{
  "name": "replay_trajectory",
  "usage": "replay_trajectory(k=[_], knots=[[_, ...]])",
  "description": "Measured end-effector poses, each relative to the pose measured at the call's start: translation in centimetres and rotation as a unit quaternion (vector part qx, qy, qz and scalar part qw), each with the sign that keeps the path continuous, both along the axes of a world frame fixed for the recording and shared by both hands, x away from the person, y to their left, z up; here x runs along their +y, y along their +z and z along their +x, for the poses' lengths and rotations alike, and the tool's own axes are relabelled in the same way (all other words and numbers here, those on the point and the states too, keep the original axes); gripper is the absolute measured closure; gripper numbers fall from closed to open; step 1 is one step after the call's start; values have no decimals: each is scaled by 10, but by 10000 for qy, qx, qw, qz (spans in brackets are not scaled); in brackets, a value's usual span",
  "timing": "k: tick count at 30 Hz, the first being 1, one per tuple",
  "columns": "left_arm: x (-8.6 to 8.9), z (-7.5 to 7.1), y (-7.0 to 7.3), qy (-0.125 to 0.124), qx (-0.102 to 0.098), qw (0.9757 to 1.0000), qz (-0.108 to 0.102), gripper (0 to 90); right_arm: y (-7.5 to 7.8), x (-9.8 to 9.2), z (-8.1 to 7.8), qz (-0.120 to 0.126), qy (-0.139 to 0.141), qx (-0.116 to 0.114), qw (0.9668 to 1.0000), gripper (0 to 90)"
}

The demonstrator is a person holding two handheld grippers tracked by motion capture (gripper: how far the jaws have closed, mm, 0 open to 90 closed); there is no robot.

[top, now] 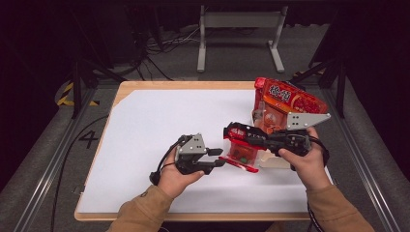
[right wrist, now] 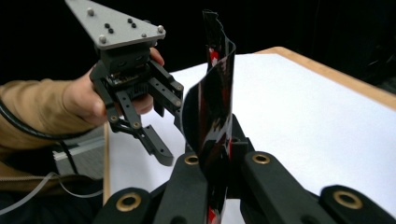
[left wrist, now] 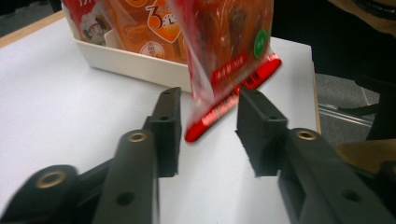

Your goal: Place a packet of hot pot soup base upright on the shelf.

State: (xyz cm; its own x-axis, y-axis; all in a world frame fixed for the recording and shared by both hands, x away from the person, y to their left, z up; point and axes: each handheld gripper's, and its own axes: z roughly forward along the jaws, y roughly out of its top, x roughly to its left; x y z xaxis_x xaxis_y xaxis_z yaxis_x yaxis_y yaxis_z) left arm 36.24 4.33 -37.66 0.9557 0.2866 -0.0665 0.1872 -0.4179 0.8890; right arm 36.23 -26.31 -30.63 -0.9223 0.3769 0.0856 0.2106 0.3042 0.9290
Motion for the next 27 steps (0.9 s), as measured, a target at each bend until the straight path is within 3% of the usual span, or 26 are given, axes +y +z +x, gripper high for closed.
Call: replay_trajectory(k=[1, 9, 17, 27], knots=[[1, 0, 0, 49, 20, 10000, 10, 525, 5, -3, -1, -97, 32, -138, 9999, 900], [15, 4, 1, 292, 60, 9995, 61, 440, 18, -18, -2, -252, -8, -414, 9988, 900], [39, 9, 1, 659, 188, 9976, 94, 395, 29, -38, -2, -295, -162, -604, 9976, 900], [67, 10, -3, 986, 251, 9947, 145, 391, 31, -62, 2, -423, -310, -644, 9965, 900]])
